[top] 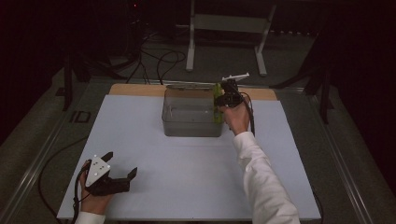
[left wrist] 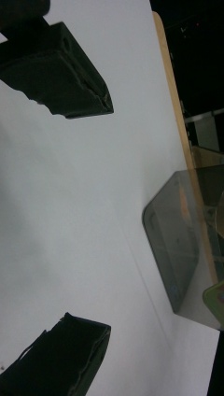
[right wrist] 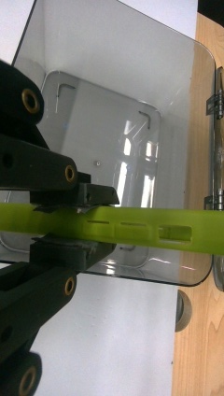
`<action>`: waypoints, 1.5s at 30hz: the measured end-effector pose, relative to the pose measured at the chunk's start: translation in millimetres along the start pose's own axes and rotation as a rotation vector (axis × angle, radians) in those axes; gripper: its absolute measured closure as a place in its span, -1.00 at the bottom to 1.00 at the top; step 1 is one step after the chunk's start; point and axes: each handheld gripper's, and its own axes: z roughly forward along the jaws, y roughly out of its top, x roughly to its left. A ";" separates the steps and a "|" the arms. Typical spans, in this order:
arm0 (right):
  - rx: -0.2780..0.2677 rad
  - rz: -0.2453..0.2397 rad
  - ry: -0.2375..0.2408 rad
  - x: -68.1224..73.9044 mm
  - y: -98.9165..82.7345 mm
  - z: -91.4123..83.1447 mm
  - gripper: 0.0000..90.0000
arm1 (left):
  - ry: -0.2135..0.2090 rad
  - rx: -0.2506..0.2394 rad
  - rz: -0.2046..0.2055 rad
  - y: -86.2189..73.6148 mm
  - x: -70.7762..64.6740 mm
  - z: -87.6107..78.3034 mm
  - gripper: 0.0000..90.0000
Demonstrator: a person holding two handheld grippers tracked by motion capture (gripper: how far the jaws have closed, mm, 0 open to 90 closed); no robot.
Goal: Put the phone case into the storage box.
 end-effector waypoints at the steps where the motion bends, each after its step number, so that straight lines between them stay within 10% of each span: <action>1: 0.001 0.002 -0.002 -0.1 0.0 0.4 0.71 | 0.000 0.000 0.000 0.0 -0.1 0.0 -1.00; 45: 0.083 0.017 -0.051 -1.2 -4.1 23.4 0.71 | 0.002 0.002 -0.001 -0.3 0.5 -1.0 -1.00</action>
